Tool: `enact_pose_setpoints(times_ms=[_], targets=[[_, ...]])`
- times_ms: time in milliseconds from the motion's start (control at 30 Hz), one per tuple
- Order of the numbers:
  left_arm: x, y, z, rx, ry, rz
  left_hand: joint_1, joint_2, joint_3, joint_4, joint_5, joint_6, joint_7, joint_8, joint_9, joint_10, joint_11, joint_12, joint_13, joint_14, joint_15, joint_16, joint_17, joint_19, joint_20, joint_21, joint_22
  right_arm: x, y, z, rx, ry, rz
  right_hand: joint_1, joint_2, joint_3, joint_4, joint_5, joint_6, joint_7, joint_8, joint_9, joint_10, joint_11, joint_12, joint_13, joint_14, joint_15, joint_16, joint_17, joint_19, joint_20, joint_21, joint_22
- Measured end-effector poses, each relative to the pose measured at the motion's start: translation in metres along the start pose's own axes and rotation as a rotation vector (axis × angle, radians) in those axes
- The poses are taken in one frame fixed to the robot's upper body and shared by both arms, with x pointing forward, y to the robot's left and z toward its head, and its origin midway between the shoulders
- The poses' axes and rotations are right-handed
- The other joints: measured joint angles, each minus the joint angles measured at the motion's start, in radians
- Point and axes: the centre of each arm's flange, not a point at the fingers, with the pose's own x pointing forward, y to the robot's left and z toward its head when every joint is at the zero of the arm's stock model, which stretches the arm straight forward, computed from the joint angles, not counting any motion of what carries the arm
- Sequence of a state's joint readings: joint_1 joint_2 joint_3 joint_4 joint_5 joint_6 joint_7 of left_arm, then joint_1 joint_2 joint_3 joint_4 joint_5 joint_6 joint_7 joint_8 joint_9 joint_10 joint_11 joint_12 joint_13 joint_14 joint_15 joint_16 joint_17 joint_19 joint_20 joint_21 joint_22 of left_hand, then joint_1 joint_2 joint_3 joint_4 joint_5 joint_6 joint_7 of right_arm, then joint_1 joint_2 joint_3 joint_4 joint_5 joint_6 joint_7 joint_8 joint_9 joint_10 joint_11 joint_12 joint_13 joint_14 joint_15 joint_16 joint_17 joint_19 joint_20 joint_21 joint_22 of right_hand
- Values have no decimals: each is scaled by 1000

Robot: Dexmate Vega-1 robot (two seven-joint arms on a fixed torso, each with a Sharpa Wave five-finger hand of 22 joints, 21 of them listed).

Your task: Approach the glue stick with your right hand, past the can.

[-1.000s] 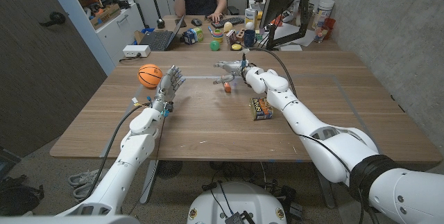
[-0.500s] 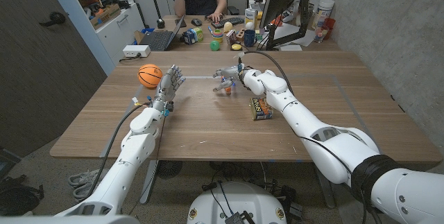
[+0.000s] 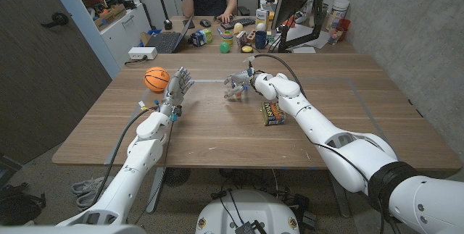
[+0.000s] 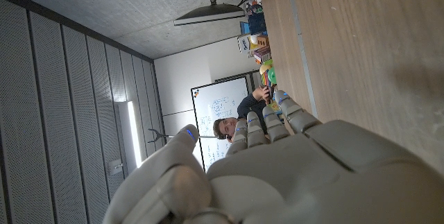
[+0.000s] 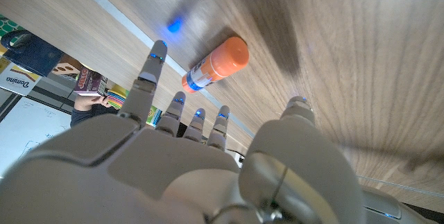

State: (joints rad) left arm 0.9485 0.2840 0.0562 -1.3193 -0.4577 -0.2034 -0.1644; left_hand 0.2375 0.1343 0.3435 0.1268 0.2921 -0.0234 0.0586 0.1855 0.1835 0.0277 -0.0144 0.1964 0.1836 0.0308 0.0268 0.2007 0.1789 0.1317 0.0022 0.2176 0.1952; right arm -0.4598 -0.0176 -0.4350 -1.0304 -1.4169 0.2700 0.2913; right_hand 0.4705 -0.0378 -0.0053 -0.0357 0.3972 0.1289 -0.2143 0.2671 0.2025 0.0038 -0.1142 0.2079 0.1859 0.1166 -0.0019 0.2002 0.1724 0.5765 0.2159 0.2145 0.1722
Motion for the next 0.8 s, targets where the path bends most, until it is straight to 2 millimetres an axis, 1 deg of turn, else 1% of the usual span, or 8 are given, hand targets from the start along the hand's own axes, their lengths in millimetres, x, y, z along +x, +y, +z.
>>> enact_pose_setpoints(times_ms=[67,200,233,333,433,467,633,800], targets=[[0,0,0,0,0,-1,0,0,0,0,0,0,0,0,0,0,0,0,0,0,0,0,0,0,0,0,0,0,0,0,0,0,0,0,0,0,0,0,5,-5,0,0,0,0,0,0,0,0,0,0,0,0,0,0],[0,0,0,0,0,-1,0,0,0,0,0,0,0,0,0,0,0,0,0,0,0,0,0,0,0,0,0,0,0,-1,3,0,0,5,-4,0,0,0,5,-5,0,0,0,0,0,0,5,-5,1,0,4,-3,0,0],[1,0,0,0,0,-1,0,0,0,0,0,0,0,0,0,0,0,0,0,0,0,0,0,0,0,0,0,0,0,-1,4,0,0,9,1,0,0,0,5,-5,0,0,3,-3,0,0,5,-5,6,0,8,-1,0,0],[1,-1,0,0,0,-1,0,0,0,0,0,0,0,0,0,0,0,0,0,0,0,0,0,0,0,0,0,0,0,-1,6,0,0,9,1,-3,-3,0,6,-5,0,-2,5,-5,0,0,12,-10,8,0,11,-3,0,0],[1,0,0,0,0,0,0,0,0,0,4,0,0,0,0,0,0,0,0,0,0,0,0,0,0,0,0,0,0,-1,8,-1,0,9,1,-3,-3,0,11,0,0,-3,6,-6,0,0,16,-5,8,0,16,2,0,0],[1,-1,0,0,0,0,0,0,0,0,4,0,0,0,0,0,0,0,0,0,0,0,0,0,0,0,0,0,0,-1,9,-1,0,9,1,-3,-3,0,11,0,0,-3,9,-9,0,0,16,-5,8,0,16,2,0,0],[2,0,0,0,0,0,0,0,0,0,4,0,0,0,0,0,0,0,0,0,0,0,0,0,0,0,0,0,0,-1,10,-3,1,9,1,-3,-3,0,11,0,0,-3,9,-9,0,3,16,-5,8,0,16,2,0,0],[2,0,0,0,0,0,0,0,0,0,4,0,0,0,0,0,0,0,0,0,0,0,0,0,0,0,0,0,-1,-1,12,-4,0,9,1,-3,-3,0,16,-5,0,-3,9,-9,0,3,17,-6,8,0,16,2,-4,0]])
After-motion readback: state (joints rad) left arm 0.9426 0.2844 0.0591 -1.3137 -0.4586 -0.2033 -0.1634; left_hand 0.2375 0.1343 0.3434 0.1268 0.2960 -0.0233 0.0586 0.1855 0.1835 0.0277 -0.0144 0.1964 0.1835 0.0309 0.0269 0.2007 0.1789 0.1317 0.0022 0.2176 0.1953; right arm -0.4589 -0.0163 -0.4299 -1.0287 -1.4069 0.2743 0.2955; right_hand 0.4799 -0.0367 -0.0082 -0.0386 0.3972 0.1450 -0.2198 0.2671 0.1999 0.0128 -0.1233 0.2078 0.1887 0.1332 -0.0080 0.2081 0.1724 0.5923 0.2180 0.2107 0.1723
